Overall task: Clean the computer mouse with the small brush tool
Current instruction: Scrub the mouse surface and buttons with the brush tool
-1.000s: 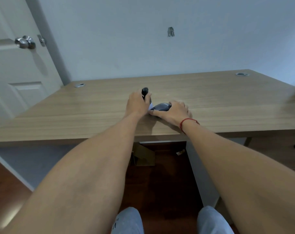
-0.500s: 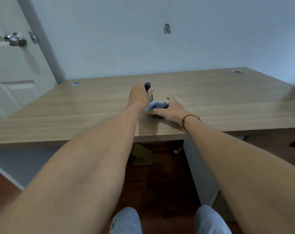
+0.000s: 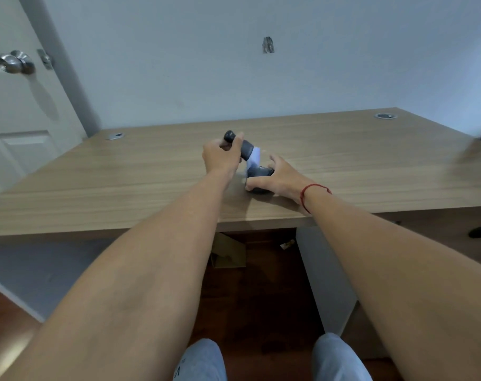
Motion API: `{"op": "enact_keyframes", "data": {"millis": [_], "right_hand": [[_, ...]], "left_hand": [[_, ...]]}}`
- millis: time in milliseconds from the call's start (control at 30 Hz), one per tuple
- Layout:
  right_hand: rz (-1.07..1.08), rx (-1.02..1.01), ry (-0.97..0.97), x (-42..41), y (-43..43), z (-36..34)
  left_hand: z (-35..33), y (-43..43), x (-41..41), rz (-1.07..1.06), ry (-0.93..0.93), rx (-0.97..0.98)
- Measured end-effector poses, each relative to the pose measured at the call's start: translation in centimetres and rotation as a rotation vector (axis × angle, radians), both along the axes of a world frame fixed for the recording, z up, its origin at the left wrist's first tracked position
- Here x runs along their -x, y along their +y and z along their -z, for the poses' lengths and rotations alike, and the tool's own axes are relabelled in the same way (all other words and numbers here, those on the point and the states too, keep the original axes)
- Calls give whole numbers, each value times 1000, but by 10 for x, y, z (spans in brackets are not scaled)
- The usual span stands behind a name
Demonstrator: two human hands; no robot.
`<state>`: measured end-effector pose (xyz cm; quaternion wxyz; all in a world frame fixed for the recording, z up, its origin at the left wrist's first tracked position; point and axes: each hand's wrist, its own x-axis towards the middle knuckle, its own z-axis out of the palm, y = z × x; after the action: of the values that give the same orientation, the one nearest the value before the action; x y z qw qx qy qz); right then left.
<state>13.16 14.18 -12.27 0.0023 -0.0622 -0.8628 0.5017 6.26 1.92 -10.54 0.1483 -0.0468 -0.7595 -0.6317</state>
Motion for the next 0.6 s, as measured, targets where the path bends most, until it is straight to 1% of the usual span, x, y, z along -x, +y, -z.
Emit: {"op": "enact_keyframes", "data": {"millis": [33,100,167,200,233,300,333,400,433,467,500,533,600], "right_hand": [[-7,12,2,2,2,2],[-20,31,3,1,3,1],[-5,32,13,1,3,3],[5,24,15,0,2,3],[6,17,15,0,2,3],[11,11,16,1,1,4],[8,14,16,1,1,4],[-8,25,28,-1,0,3],[-8,29,33,-1,0,4],[-1,26,47,-1,1,4],[11,27,44,0,2,5],[9,40,43,1,3,6],[-52,53,82,0,3,3]], "left_hand": [[0,1,-1,31,-7,8],[1,0,0,52,11,157],[-2,-1,-1,-6,25,312],[-4,-1,1,-29,46,334],[-7,1,2,-18,58,293],[-10,7,1,7,49,131],[-9,10,-1,22,43,116],[-5,14,-1,24,37,222],[-4,13,-3,7,34,293],[-5,14,-2,-22,35,324],[-7,15,-1,-38,46,333],[-10,17,-1,-14,47,298],[-13,21,-4,51,61,254]]}}
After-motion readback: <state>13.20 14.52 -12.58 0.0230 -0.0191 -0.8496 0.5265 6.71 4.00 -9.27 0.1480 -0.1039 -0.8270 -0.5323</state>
